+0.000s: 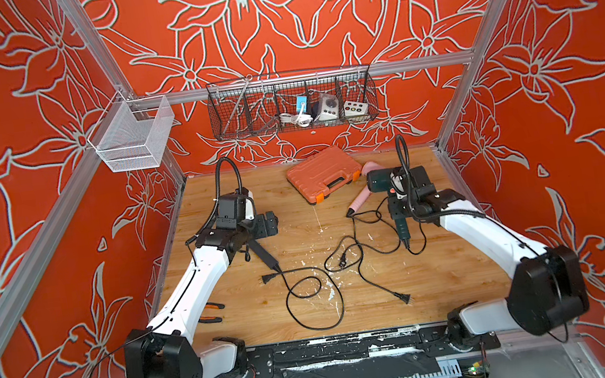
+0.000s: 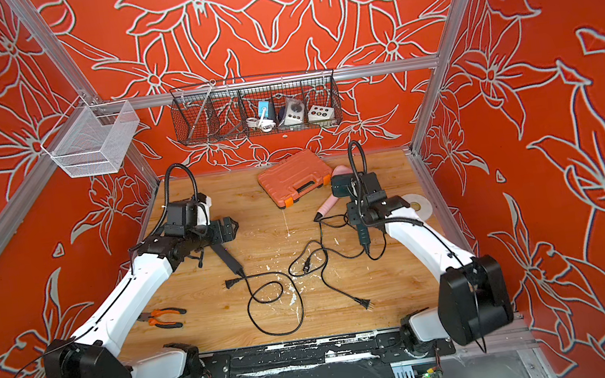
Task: Wrap the cord around the hair dryer
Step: Pick up the hair dryer from the center of the board.
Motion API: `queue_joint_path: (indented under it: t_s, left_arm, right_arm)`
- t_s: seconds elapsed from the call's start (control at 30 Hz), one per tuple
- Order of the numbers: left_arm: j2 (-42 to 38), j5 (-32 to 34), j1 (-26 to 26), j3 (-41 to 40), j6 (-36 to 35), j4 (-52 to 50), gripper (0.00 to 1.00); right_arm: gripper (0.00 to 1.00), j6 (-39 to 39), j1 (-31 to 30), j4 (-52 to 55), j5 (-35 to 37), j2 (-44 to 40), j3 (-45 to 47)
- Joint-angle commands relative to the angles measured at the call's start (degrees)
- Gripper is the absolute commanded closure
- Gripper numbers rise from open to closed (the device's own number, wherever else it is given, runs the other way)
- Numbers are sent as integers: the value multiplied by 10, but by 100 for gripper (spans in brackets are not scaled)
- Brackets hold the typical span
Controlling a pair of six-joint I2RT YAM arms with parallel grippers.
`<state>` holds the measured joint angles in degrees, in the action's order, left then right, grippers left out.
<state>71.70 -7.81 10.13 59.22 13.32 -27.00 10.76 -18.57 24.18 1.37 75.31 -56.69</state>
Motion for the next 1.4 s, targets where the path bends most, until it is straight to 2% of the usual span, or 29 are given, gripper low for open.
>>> queue_joint_path:
  t_s: [0.0,0.13,0.27,0.5,0.7,0.97,1.37]
  left_arm:
    - [2,-53,3,37,5,-29,2]
    - [1,-132,3,60,16,-40,2]
    - [-9,-206,3,58,14,-33,2]
    - [-56,-330,8,-5,34,37,2]
    - [-56,-416,30,5,-17,-1,2]
    - [-42,-463,74,12,-42,4,3]
    - [-18,-434,120,45,-78,-32,3]
  right_arm:
    - [100,-113,-39,-128,-34,-61,38]
    - [100,-219,-90,-206,-73,-122,100]
    - [100,-279,-113,-251,-122,-168,140]
    - [100,-387,-139,-183,-199,-193,127]
    - [100,-462,-170,-90,-188,-185,81]
    - [100,-499,-212,-52,-177,-164,51]
    - [100,-511,-256,-60,-134,-130,35]
